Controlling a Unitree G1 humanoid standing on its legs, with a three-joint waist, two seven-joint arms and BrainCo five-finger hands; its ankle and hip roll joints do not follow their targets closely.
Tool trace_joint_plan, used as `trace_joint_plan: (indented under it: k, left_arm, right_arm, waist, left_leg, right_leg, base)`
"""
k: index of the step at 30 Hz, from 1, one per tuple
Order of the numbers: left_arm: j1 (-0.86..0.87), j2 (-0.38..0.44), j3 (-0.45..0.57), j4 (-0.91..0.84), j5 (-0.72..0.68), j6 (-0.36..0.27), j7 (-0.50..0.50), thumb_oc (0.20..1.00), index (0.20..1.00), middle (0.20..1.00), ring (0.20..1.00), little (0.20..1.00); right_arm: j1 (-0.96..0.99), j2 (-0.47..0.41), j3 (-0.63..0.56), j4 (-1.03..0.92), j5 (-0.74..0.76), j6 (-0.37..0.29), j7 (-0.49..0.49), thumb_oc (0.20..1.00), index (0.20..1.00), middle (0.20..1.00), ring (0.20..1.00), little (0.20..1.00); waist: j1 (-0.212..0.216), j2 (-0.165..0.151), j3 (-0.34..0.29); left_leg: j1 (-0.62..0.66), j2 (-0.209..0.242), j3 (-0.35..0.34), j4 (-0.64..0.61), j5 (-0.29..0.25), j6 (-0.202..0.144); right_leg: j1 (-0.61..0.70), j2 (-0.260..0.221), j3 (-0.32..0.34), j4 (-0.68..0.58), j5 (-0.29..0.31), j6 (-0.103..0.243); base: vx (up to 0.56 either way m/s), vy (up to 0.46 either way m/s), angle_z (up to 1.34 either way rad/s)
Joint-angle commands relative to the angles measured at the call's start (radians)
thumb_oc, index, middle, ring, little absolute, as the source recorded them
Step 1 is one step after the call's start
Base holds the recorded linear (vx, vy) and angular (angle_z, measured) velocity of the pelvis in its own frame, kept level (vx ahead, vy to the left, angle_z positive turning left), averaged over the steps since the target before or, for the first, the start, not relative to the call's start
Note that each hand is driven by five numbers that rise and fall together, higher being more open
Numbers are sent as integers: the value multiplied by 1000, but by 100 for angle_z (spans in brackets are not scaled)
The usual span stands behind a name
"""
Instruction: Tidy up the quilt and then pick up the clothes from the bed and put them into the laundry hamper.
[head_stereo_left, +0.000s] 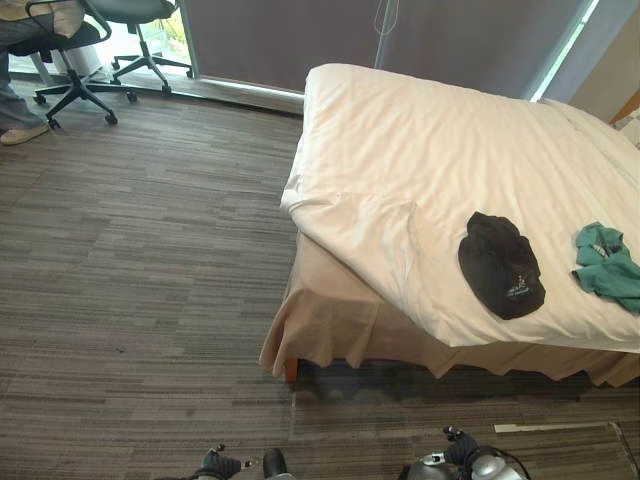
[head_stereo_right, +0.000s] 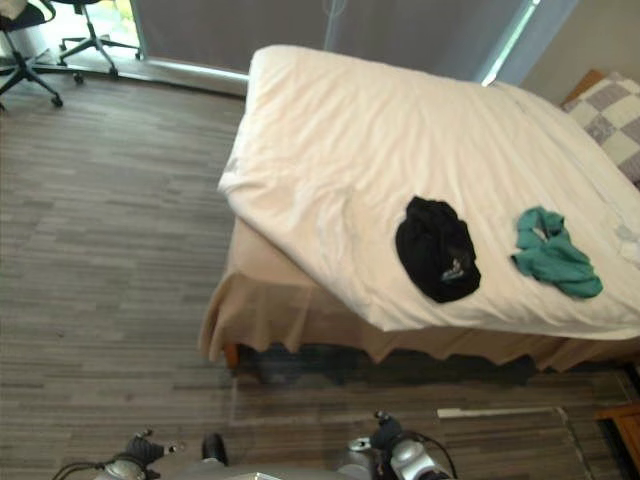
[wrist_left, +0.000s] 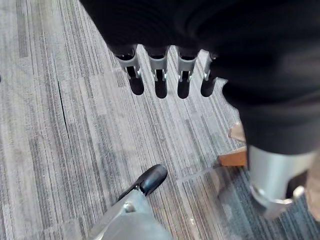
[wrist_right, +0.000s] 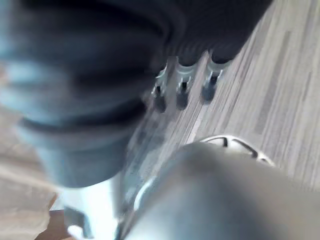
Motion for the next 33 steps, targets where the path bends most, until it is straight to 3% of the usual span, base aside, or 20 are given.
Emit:
trace_joint_plan:
  k: [1,2,3,4,7,12,13,15,18,21,23,25,26,27,33]
  left_arm:
    - [-10,-14,-3,22,21,-14,3,1000,1000,1000,1000,1000]
    - [-15,-14,-7,24,30,-12,2,1000,1000,1000,1000,1000]
    - [-18,-14,-12,33,42,-11,0,1000,1000,1000,1000,1000]
    - [-18,-14,-12,34,42,-12,0,1000,1000,1000,1000,1000]
    - [-2,-21,-12,30,59,-16,-7,1000,1000,1000,1000,1000]
    - [18,-43,-11,20,54,-22,-3,1000,1000,1000,1000,1000]
    - [12,-50,-22,8,55,-31,1,1000,1000,1000,1000,1000]
    - [2,-52,-31,-3,56,-33,6,1000,1000,1000,1000,1000]
    - [-25,-49,-4,-49,-12,-55,46,1000,1000,1000,1000,1000]
    - [-21,-30,65,-55,-75,-62,82,1000,1000,1000,1000,1000]
    - [-3,58,206,-208,-187,-110,167,1000,1000,1000,1000,1000]
    - [6,104,247,-293,-197,-129,186,1000,1000,1000,1000,1000]
    - [5,217,295,-405,-157,-148,223,1000,1000,1000,1000,1000]
    - [6,218,296,-407,-157,-147,223,1000,1000,1000,1000,1000]
    - [-1,482,333,-931,105,-157,213,1000,1000,1000,1000,1000]
  right_arm:
    - [9,-9,-27,-9,25,-13,-13,1000,1000,1000,1000,1000]
    - [12,-7,-34,-5,33,-10,-9,1000,1000,1000,1000,1000]
    - [19,-4,-37,1,43,-7,-7,1000,1000,1000,1000,1000]
    - [19,-4,-37,0,43,-7,-7,1000,1000,1000,1000,1000]
    - [33,-9,-41,0,33,-3,1,1000,1000,1000,1000,1000]
    - [47,-39,-37,22,23,-5,0,1000,1000,1000,1000,1000]
    - [38,-54,-26,30,11,-5,0,1000,1000,1000,1000,1000]
    - [35,-63,-22,30,5,-6,-1,1000,1000,1000,1000,1000]
    - [35,-91,-18,27,-20,-8,-15,1000,1000,1000,1000,1000]
    - [53,-90,-35,37,-23,-8,-28,1000,1000,1000,1000,1000]
    - [94,-84,-68,11,-6,-19,-40,1000,1000,1000,1000,1000]
    - [115,-79,-71,-14,-5,-26,-40,1000,1000,1000,1000,1000]
    - [157,-75,-56,-70,-27,-37,-32,1000,1000,1000,1000,1000]
    - [157,-74,-55,-71,-27,-36,-32,1000,1000,1000,1000,1000]
    - [227,-92,-64,-129,-50,-45,2,1000,1000,1000,1000,1000]
  waist:
    - [-15,12,-4]
    - [-27,7,-8]
    - [-26,7,-10]
    - [-26,7,-10]
    - [-20,-3,-28]
    - [-36,36,-44]
    - [-33,46,-33]
    - [-32,49,-25]
    - [-10,43,-4]
    - [-4,48,-13]
    - [-11,53,-22]
    - [-12,55,-24]
    - [-19,58,-23]
    - [-20,55,-25]
    - [-36,69,-25]
  left_leg:
    - [44,35,-57,4,-42,-111]
    - [55,41,-73,1,-48,-123]
    - [78,64,-73,4,-58,-139]
    - [79,65,-73,4,-58,-140]
    - [116,54,-42,21,-83,-140]
    - [135,62,-45,86,-111,-151]
    - [117,64,-77,162,-93,-167]
    - [96,65,-105,189,-77,-178]
    - [11,0,-219,111,-107,-153]
    - [24,-2,-209,85,-98,-143]
    - [61,-5,-181,52,-88,-142]
    - [80,-5,-170,40,-86,-142]
    - [118,0,-150,19,-88,-146]
    - [115,-3,-150,18,-84,-145]
    - [143,-4,-133,8,-94,-146]
  right_leg:
    - [142,72,89,-378,85,-4]
    - [122,83,147,-425,108,-4]
    - [117,84,159,-449,147,-4]
    - [118,84,159,-450,148,-4]
    - [152,75,76,-456,130,-4]
    - [189,116,65,-512,83,-6]
    - [193,130,66,-524,72,-17]
    - [191,132,67,-524,66,-21]
    - [202,141,92,-524,40,-25]
    - [216,146,92,-524,35,-26]
    - [225,144,95,-524,41,-21]
    - [230,143,99,-523,42,-19]
    - [243,146,106,-520,39,-14]
    - [240,143,106,-521,42,-14]
    - [244,139,114,-518,45,-4]
  base:
    - [251,-157,48]
    - [395,-309,55]
    - [256,-252,47]
    - [184,-191,55]
    - [220,-108,48]
    - [188,-68,-27]
    - [37,-28,-23]
    - [22,-20,-29]
    - [52,0,-21]
    - [88,31,-24]
    - [84,54,-57]
    - [64,29,-23]
    - [65,25,5]
    - [49,16,-1]
    - [24,-1,-8]
